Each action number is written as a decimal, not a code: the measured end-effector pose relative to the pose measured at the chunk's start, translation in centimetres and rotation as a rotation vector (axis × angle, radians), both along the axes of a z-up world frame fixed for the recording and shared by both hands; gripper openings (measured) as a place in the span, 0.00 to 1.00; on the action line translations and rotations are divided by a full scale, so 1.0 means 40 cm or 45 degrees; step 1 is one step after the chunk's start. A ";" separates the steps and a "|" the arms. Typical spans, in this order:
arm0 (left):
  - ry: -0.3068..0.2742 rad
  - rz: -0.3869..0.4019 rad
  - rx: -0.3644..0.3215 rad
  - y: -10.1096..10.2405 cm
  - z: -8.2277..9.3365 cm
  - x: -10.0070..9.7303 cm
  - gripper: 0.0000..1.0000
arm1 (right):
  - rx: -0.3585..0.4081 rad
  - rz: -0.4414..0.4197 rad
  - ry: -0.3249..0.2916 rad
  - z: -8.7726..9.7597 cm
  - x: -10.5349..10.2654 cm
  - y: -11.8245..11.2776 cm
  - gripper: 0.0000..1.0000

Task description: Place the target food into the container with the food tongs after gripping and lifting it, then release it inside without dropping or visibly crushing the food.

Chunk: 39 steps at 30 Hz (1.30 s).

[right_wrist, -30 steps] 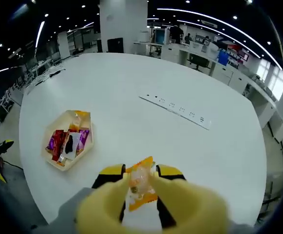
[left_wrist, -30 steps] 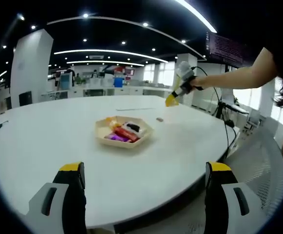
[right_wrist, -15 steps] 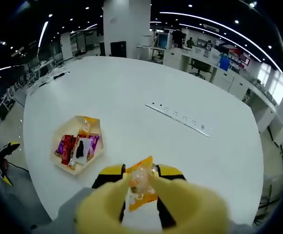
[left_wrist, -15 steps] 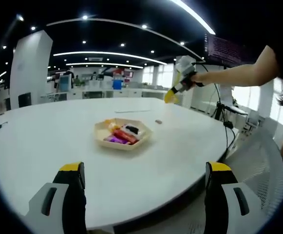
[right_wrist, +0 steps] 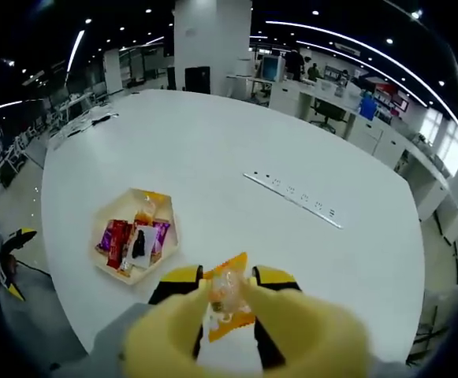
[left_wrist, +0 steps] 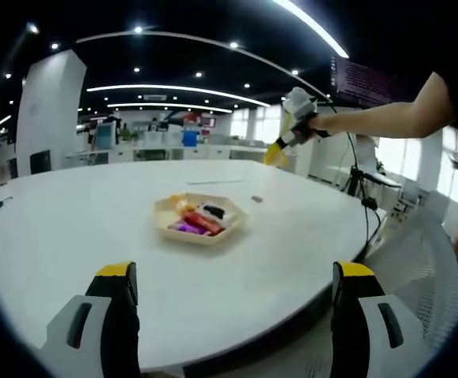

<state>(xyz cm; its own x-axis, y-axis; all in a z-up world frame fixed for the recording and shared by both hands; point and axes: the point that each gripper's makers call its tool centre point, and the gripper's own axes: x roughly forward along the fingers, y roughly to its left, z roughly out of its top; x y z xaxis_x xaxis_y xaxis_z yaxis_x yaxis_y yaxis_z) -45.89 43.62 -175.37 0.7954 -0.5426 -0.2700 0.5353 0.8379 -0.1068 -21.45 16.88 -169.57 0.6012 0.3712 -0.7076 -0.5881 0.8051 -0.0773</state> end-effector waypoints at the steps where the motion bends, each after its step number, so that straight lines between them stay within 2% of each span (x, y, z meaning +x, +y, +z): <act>1: -0.002 0.006 0.005 0.002 0.000 0.001 0.99 | 0.005 0.005 -0.001 0.002 0.000 0.012 0.24; 4: 0.000 0.003 0.002 0.001 0.000 0.000 0.99 | 0.011 0.023 -0.002 0.005 0.002 0.041 0.24; 14: -0.017 0.009 0.019 0.002 0.002 -0.001 0.99 | 0.066 0.129 -0.027 0.035 0.001 0.201 0.24; 23: -0.032 0.014 0.014 0.004 0.007 -0.001 0.99 | 0.100 0.212 -0.039 0.055 -0.003 0.316 0.24; 30: -0.036 0.022 0.012 0.006 0.009 0.001 0.99 | 0.096 0.252 -0.040 0.052 0.021 0.350 0.24; 39: -0.035 0.027 0.015 0.009 0.010 0.002 0.99 | 0.109 0.299 -0.024 0.040 0.021 0.406 0.24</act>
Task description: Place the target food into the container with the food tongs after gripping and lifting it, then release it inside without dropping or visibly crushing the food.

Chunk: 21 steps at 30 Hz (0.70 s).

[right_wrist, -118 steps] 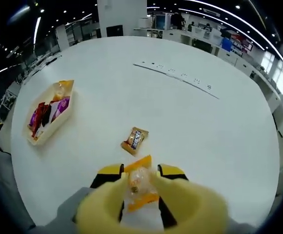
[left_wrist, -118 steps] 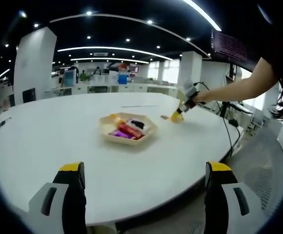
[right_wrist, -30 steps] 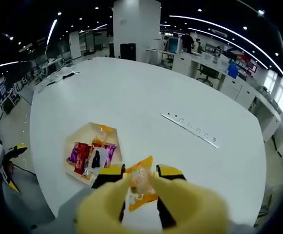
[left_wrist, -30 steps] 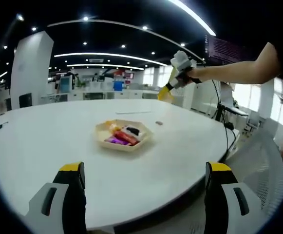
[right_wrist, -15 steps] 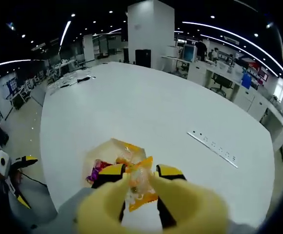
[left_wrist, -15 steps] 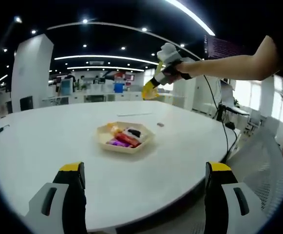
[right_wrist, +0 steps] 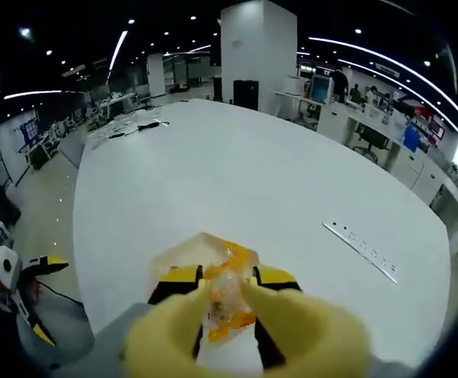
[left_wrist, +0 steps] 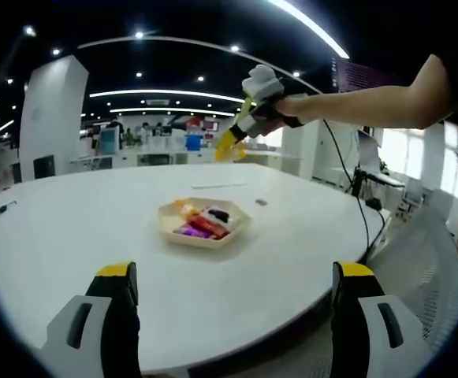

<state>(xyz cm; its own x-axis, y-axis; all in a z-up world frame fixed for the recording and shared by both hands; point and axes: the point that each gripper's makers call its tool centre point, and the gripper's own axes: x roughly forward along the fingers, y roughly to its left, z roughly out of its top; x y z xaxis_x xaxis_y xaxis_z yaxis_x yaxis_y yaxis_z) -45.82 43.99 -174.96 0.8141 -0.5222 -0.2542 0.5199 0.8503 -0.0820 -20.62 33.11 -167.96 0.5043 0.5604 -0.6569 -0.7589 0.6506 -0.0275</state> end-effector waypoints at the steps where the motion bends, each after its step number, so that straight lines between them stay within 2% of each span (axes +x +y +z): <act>1: 0.000 -0.001 0.000 0.000 0.000 0.000 0.99 | 0.002 0.004 0.003 -0.001 0.001 0.005 0.24; 5: 0.003 0.001 -0.003 0.000 0.000 0.000 0.99 | 0.060 0.049 0.049 -0.001 -0.018 0.043 0.27; 9: 0.001 0.003 -0.001 0.000 0.000 0.002 0.99 | 0.044 0.070 0.050 -0.008 -0.021 0.048 0.29; 21: 0.011 0.000 0.004 -0.002 -0.003 0.002 0.99 | 0.049 0.028 0.073 -0.020 -0.018 -0.013 0.30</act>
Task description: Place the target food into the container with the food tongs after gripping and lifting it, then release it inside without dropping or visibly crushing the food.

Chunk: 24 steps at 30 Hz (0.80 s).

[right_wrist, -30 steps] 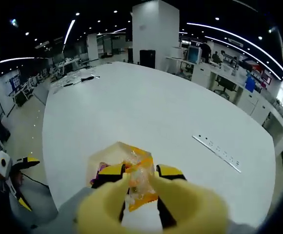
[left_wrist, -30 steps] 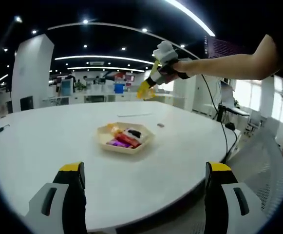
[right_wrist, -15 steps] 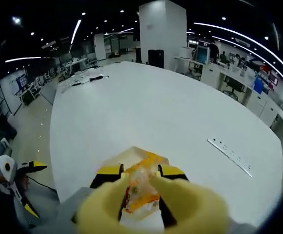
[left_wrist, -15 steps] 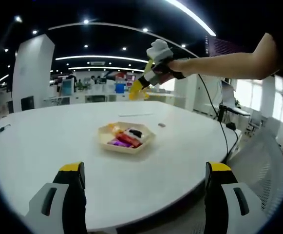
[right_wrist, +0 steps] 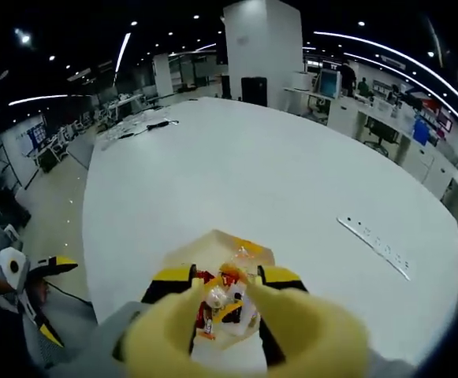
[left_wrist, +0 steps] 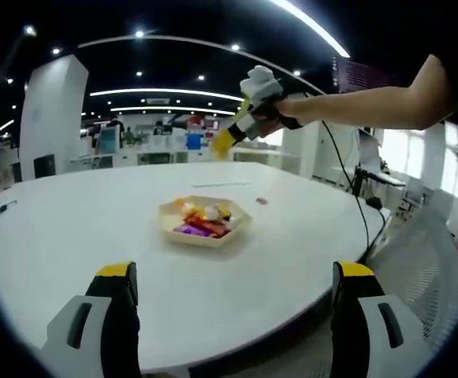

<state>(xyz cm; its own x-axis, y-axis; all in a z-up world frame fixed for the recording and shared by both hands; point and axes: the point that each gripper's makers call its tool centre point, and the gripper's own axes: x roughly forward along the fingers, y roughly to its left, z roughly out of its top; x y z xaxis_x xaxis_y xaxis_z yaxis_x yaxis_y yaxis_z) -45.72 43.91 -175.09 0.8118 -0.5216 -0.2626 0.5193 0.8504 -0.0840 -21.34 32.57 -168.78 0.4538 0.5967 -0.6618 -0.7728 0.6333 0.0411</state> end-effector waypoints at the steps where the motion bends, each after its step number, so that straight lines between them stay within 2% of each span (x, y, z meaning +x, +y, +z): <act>1: 0.000 0.000 -0.003 0.000 0.000 0.000 0.99 | 0.000 -0.011 0.004 -0.003 0.000 -0.012 0.30; 13: -0.006 -0.002 -0.004 -0.001 0.002 0.001 0.99 | -0.054 -0.113 0.007 -0.034 0.014 -0.146 0.31; 24: 0.004 0.006 0.031 0.004 -0.006 0.001 0.99 | -0.133 -0.296 -0.013 -0.084 0.050 -0.331 0.31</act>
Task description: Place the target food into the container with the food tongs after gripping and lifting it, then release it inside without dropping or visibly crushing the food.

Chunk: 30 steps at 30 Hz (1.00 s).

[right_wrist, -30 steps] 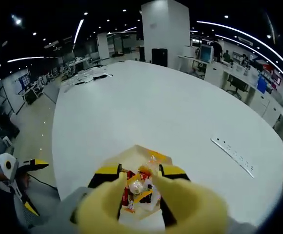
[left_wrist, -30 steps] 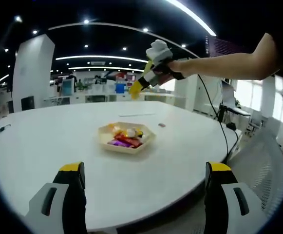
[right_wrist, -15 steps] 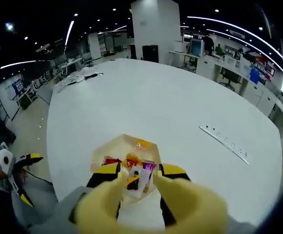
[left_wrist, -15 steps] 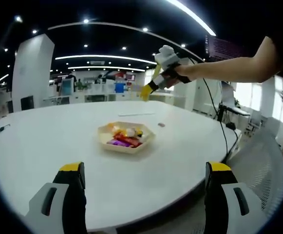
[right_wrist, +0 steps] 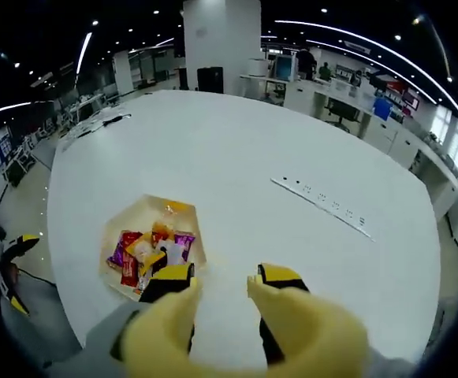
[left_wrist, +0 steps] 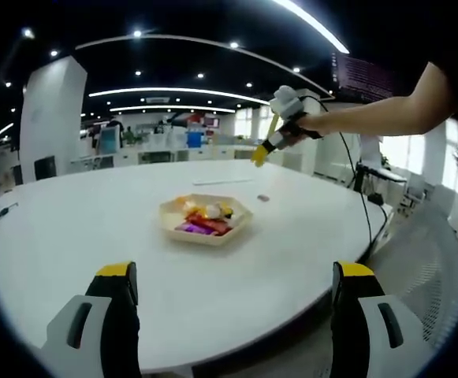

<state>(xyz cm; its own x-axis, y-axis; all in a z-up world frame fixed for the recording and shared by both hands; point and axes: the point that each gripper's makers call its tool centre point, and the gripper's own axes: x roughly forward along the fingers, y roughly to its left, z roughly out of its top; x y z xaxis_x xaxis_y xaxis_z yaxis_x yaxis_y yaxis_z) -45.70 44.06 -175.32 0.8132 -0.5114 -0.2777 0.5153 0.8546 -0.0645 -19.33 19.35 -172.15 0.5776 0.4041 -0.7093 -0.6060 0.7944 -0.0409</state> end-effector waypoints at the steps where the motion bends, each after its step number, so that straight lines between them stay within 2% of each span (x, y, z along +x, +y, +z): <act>1: 0.003 0.001 0.000 0.000 -0.001 0.000 0.99 | -0.004 -0.008 0.005 -0.005 0.001 -0.012 0.31; 8: 0.021 0.001 0.010 0.004 -0.008 0.001 0.99 | -0.026 -0.084 0.025 -0.053 0.014 -0.082 0.31; 19: 0.043 0.013 0.012 0.008 -0.014 0.003 0.99 | -0.042 -0.175 0.079 -0.158 0.050 -0.104 0.30; 25: 0.057 0.005 0.015 0.005 -0.017 0.005 0.99 | -0.080 -0.269 0.082 -0.210 0.093 -0.129 0.30; 30: 0.066 0.013 0.014 0.005 -0.019 0.008 0.99 | -0.068 -0.335 0.127 -0.250 0.110 -0.146 0.30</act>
